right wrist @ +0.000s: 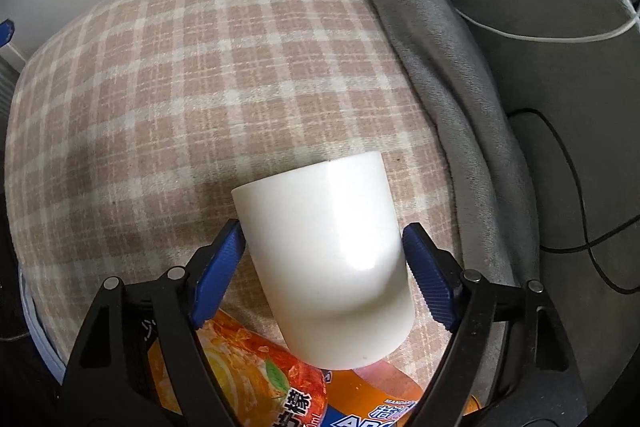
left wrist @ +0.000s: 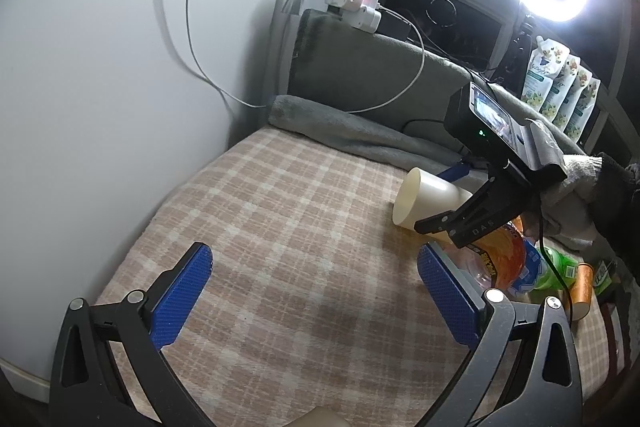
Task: Flip cup upright
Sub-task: 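Lift the white cup with the right gripper and rotate it rim-up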
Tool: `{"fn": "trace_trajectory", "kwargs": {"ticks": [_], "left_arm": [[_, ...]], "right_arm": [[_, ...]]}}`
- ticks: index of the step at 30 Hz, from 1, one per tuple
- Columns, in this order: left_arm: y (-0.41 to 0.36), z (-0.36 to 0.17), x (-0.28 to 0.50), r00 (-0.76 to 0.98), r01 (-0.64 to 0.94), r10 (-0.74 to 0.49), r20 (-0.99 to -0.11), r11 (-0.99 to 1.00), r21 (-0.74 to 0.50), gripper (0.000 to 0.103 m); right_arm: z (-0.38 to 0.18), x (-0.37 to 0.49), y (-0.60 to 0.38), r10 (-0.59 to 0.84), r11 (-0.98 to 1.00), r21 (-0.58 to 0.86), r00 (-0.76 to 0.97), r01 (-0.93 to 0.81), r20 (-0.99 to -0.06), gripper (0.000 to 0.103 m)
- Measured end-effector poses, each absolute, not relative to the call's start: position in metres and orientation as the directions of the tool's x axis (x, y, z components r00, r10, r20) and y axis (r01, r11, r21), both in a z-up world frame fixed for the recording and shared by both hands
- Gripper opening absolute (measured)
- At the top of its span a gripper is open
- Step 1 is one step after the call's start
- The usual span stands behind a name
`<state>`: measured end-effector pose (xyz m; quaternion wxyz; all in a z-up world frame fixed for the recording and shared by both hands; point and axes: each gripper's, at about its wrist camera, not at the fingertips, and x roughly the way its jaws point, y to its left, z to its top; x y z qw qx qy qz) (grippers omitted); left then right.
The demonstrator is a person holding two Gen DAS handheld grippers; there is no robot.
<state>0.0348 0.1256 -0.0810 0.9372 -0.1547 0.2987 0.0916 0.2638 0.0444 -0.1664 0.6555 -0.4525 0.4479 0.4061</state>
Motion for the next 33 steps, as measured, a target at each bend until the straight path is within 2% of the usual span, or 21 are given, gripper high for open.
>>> {"fn": "trace_trajectory", "kwargs": {"ticks": [11,18,33], "left_arm": [[0.122,-0.074,0.032,0.815,-0.254,0.082,-0.573,0.94,-0.226,0.102],[0.113,-0.064,0.026,0.83,-0.229,0.074,-0.553,0.949,-0.216,0.102],[0.073,-0.04,0.0,0.871,-0.112,0.005,-0.491,0.976,-0.189,0.102]], "right_arm": [[-0.112,0.299,0.031,0.253,0.411,-0.204,0.326,-0.889,-0.911,0.079],[-0.072,0.292,0.02,0.363,0.492,-0.166,0.375,-0.855,-0.853,0.079],[0.003,0.174,-0.101,0.506,0.592,-0.04,0.41,-0.805,-0.758,0.079]]}}
